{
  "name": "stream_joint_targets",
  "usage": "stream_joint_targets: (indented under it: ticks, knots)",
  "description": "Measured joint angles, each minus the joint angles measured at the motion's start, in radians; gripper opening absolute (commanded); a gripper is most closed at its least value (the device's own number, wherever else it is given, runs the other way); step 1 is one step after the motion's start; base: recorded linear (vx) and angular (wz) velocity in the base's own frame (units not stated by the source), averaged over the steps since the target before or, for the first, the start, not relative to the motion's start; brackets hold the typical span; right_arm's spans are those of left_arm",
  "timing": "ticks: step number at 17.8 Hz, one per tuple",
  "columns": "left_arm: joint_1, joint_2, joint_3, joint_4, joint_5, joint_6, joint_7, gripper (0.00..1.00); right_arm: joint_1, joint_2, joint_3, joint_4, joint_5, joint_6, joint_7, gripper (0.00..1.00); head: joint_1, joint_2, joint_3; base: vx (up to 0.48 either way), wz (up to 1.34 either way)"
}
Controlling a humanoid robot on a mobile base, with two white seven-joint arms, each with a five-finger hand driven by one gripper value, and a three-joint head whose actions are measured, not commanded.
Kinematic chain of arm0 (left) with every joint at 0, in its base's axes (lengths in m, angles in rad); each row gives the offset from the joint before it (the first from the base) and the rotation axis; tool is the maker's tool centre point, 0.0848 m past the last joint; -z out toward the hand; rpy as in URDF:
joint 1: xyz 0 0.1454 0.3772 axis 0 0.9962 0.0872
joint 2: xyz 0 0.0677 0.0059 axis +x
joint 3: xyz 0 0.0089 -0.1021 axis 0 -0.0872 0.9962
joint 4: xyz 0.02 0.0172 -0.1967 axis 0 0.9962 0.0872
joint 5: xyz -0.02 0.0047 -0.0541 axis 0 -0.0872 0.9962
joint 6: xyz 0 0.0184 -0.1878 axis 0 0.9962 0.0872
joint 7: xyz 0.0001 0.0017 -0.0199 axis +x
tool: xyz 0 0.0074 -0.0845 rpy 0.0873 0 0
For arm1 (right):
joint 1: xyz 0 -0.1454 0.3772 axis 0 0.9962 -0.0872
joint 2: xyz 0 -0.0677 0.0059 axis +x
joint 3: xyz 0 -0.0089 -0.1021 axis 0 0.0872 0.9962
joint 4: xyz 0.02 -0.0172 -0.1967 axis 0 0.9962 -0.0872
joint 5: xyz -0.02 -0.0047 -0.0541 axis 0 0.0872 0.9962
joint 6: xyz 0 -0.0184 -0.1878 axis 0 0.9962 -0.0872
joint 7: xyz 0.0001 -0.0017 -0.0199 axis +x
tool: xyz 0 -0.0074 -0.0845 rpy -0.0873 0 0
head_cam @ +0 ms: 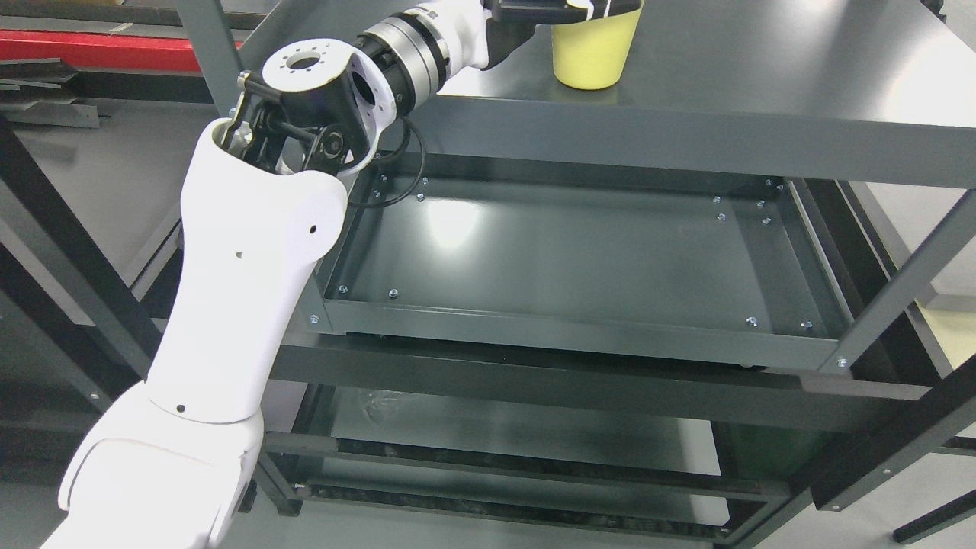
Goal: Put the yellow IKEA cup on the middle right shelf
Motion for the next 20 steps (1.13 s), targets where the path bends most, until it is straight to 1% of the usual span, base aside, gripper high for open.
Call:
stream_joint_targets:
  ticks: [3,7,11,14,16,20]
  knots:
    - [-0.018,0.000,0.017,-0.029,-0.007,0.005,0.000,0.99,0.000,0.000,0.000,0.000,0.000,0.000,0.000,0.99,0.0000,0.000,0.000,0.000,0.00]
    - [-0.046,0.000,0.047,-0.079,-0.012,0.066,0.000,0.99,0.000,0.000,0.000,0.000,0.000,0.000,0.000,0.99,0.0000,0.000,0.000,0.000,0.00]
    - [-0.068,0.000,0.076,-0.131,-0.015,0.091,-0.030,0.95,0.000,0.000,0.000,0.000,0.000,0.000,0.000,0.99,0.0000,0.000,0.000,0.000,0.00]
    - [-0.077,0.000,0.091,-0.163,-0.010,0.112,-0.155,0.95,0.000,0.000,0.000,0.000,0.000,0.000,0.000,0.99,0.0000,0.000,0.000,0.000,0.00]
    - [-0.079,0.000,0.098,-0.178,0.007,0.155,-0.242,0.95,0.000,0.000,0.000,0.000,0.000,0.000,0.000,0.99,0.0000,0.000,0.000,0.000,0.00]
    - [-0.075,0.000,0.108,-0.206,0.121,0.243,-0.391,0.95,0.000,0.000,0.000,0.000,0.000,0.000,0.000,0.99,0.0000,0.000,0.000,0.000,0.00]
